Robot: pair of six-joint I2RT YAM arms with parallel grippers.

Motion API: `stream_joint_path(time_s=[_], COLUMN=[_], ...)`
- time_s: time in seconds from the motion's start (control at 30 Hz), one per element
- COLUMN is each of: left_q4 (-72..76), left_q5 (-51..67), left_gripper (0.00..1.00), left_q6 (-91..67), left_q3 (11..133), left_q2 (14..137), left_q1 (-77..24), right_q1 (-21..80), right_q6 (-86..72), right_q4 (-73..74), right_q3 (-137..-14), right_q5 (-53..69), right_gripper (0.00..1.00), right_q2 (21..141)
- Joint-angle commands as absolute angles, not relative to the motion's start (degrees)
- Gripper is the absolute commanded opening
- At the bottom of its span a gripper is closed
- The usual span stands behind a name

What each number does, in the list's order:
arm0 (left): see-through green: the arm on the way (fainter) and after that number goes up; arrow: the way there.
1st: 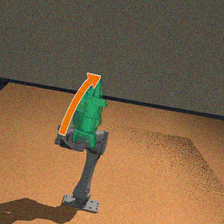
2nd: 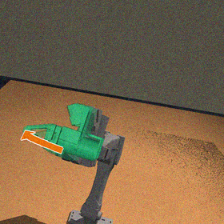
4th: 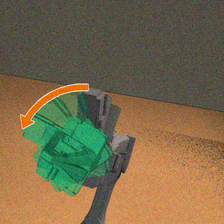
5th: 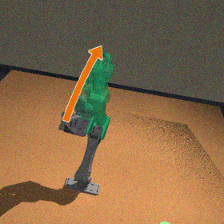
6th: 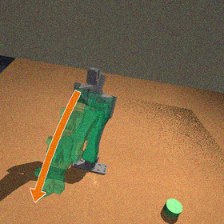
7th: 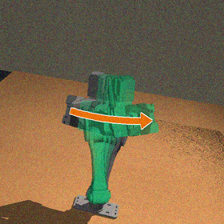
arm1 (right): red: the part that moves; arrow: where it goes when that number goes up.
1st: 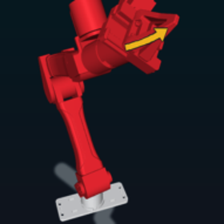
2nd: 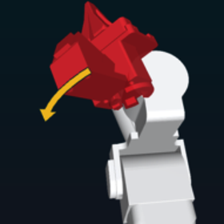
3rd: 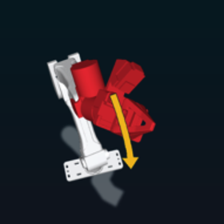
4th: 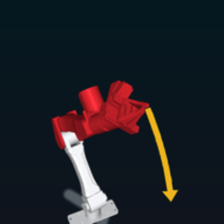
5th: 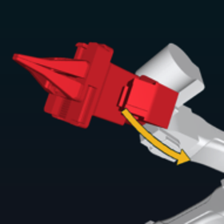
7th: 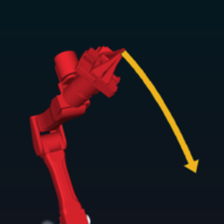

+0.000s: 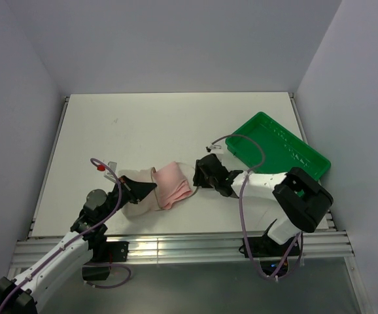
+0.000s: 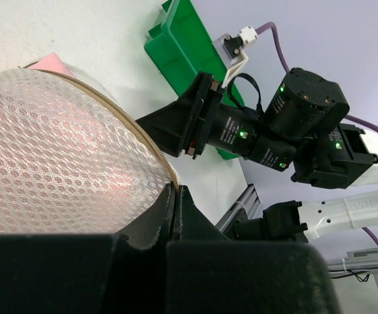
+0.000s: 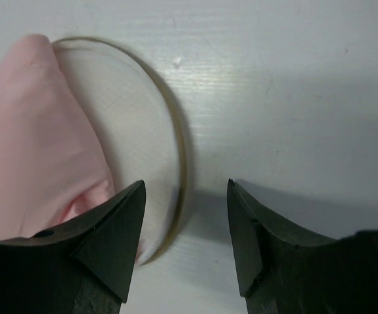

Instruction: Place the bra in the laundry bag and zip it closed

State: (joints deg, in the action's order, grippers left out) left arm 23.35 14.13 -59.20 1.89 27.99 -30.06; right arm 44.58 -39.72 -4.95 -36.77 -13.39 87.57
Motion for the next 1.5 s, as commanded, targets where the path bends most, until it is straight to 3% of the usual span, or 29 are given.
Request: stream_joint_path(time_s=[0.0,0.13,0.2,0.33,0.5,0.73,1.0,1.17,1.3,1.47], left_q4=[26.28,26.63,26.72,26.81,27.16,32.6,36.48,26.32,13.04,4.41], left_q5=[15.12,15.12,15.2,15.21,15.29,16.69,17.49,15.12,11.36,8.44], left_gripper=[0.0,0.0,0.0,0.0,0.0,0.0,0.0,0.0,0.0,0.0], left_q6=[-58.01,-58.1,-58.27,-58.27,-57.92,-58.09,-59.42,-57.92,-52.48,-46.34], left_q3=[-1.32,-1.58,-1.58,-1.67,-1.23,2.63,8.26,14.49,22.57,27.06], left_q2=[28.13,28.12,28.12,28.12,29.18,34.79,35.26,32.0,30.77,30.32], left_q1=[-29.88,-29.97,-29.97,-29.88,-29.88,-29.88,-29.88,-29.97,-29.97,-29.97], right_q1=[44.38,44.38,44.38,43.95,44.38,52.02,55.55,55.63,55.02,54.41], right_q6=[-37.79,-37.62,-37.79,-38.58,-37.8,-30.95,-29.88,-23.39,-21.53,-18.37], right_q4=[-3.6,-5.27,-5.71,-7.99,-13.18,3.06,10.01,17.74,25.72,26.09], right_q3=[-40.25,-41.39,-41.92,-41.14,-35.79,-45.67,-52.03,-65.44,-70.92,-76.53], right_q5=[-15.21,-12.4,-11.87,-12.48,-14.85,-18.98,-17.58,-21.71,-22.05,-24.69], right_gripper=[0.6,0.49,0.37,0.0,0.0,0.0,0.0,0.0,0.0,0.0], right_q2=[90.52,93.86,94.65,94.05,78.98,57.69,55.73,54.31,58.53,53.96])
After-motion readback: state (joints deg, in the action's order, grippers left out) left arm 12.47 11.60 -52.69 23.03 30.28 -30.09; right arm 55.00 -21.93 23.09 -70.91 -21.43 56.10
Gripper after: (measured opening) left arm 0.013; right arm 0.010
